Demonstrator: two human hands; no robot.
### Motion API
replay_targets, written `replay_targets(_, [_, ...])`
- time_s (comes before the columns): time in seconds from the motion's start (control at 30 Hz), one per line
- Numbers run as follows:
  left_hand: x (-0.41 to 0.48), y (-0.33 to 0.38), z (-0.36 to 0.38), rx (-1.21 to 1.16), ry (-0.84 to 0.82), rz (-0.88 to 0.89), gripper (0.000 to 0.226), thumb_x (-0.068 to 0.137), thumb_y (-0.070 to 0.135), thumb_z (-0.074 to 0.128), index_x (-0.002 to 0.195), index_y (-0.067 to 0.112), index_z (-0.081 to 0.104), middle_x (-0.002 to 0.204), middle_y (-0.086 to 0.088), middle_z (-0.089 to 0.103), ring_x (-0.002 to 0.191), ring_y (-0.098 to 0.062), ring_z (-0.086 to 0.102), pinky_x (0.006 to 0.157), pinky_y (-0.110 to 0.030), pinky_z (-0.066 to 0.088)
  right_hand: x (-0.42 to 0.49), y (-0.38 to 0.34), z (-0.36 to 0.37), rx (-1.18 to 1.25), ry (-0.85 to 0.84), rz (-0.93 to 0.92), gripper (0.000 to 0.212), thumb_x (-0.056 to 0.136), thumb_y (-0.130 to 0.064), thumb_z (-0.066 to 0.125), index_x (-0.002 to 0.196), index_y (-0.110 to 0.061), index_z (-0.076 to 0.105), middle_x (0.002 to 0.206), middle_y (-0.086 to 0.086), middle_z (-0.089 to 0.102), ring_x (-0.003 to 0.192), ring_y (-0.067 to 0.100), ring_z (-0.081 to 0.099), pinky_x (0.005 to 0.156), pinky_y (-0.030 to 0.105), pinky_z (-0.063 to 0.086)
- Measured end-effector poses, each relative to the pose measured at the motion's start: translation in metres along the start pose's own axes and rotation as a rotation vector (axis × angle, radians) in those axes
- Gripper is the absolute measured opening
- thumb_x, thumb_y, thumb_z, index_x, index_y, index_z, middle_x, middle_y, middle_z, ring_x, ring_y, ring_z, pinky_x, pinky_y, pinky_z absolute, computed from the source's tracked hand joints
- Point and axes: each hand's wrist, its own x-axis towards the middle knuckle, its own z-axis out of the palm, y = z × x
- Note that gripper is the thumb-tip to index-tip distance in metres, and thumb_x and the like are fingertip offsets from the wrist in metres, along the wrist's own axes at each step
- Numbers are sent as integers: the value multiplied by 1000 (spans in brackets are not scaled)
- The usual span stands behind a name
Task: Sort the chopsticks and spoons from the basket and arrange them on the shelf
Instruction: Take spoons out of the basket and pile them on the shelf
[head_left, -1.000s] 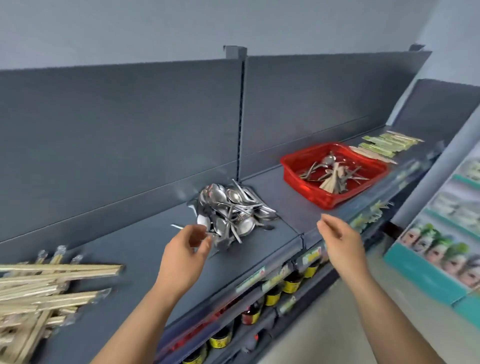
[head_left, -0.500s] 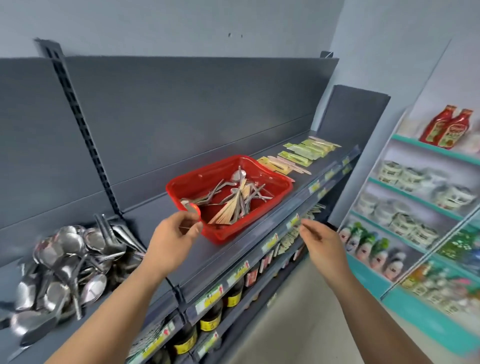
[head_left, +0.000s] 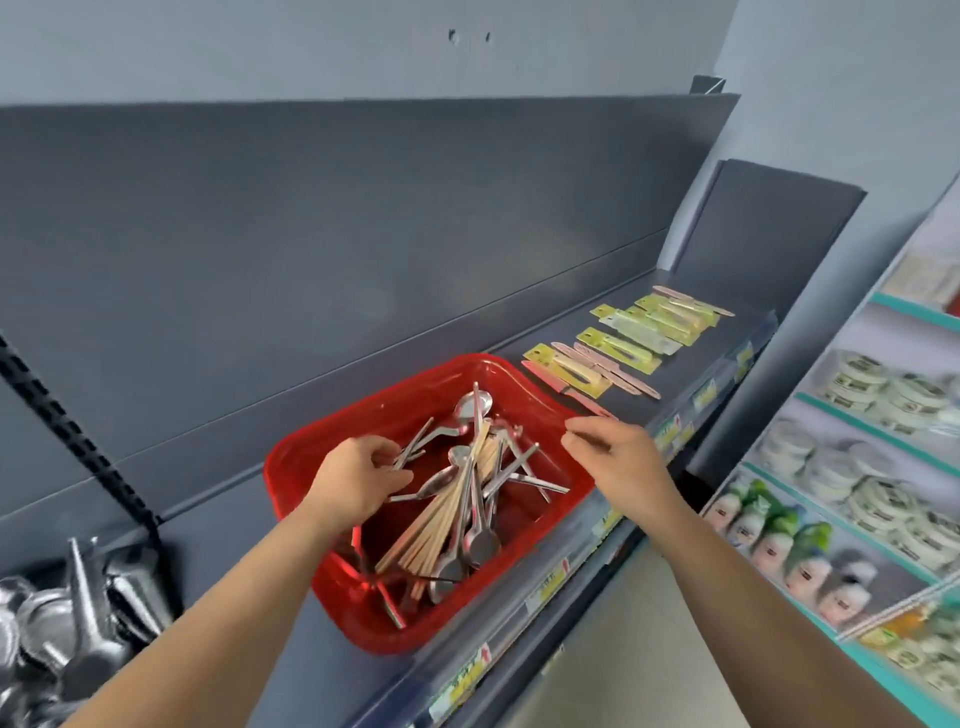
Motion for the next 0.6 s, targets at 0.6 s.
replay_targets(0.6, [58, -14, 31, 352, -126, -163, 22, 85, 19, 60, 106, 18, 66, 102, -5, 69, 97, -26, 63, 78, -30, 46, 119, 15, 65, -246, -453, -37, 33, 87, -14, 65, 106, 13, 58, 113, 29, 61, 107, 42, 57, 93, 48, 46])
